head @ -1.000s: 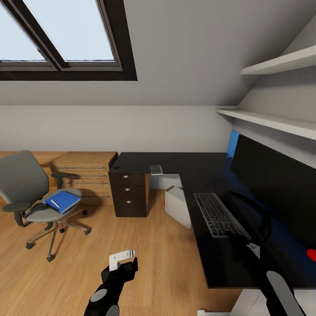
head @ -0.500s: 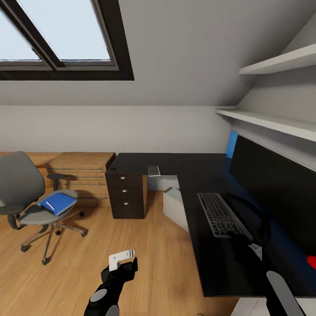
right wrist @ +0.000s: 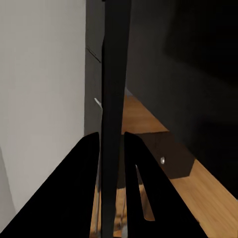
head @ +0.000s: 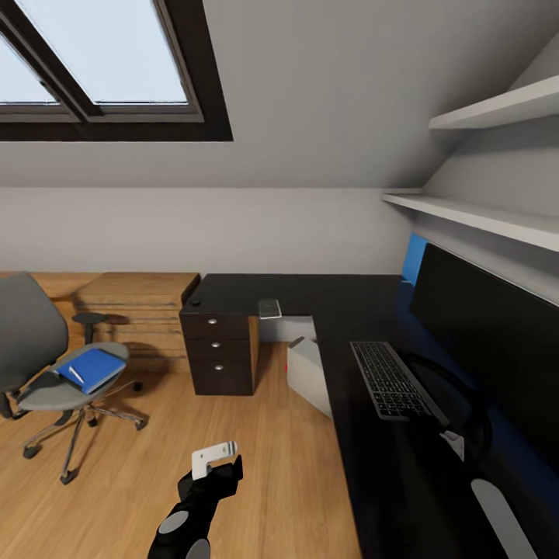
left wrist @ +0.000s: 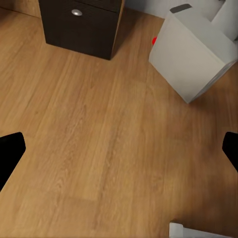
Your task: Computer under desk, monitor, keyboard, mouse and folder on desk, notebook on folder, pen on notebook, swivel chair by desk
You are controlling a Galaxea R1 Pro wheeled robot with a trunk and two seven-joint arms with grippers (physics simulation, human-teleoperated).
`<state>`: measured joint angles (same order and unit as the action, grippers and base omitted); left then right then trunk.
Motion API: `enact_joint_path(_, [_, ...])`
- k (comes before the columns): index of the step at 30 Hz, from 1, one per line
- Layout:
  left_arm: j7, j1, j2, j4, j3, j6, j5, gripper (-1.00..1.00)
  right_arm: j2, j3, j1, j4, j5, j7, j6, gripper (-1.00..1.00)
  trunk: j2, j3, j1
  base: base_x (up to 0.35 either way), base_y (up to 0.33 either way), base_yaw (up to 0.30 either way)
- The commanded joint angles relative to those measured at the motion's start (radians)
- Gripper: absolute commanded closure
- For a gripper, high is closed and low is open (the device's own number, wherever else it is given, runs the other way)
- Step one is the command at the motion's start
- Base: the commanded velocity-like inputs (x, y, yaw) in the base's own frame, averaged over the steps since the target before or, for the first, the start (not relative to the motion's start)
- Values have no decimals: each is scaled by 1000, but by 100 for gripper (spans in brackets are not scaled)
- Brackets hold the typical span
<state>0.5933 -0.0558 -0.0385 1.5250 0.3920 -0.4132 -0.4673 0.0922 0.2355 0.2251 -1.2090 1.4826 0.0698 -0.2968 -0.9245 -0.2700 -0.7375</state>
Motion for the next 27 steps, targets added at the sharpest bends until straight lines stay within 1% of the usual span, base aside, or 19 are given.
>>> enact_joint_path(1, [8,-1,0,1,1,-2,-8,-100,0,2,1,-1,13,2,-4,100,-1,-1,0,57,-48,0])
enact_joint_path(9, [8,-1,0,1,1,-2,-8,-100,0,2,1,-1,13,2,-4,100,-1,-1,0,0,-61,0])
enact_joint_path(18, [8,-1,0,1,1,-2,-9,-100,0,1,1,-1,13,3,-4,100,-1,-1,0,-1,-8,0])
enact_joint_path(19, [8,-1,0,1,1,-2,-9,-100,0,1,1,-2,13,2,-4,-100,-1,-1,0,0,0,0])
enact_joint_path(27, [8,-1,0,1,1,-2,-8,-100,0,1,1,-2,13,3,-4,-100,-1,-1,0,0,0,0])
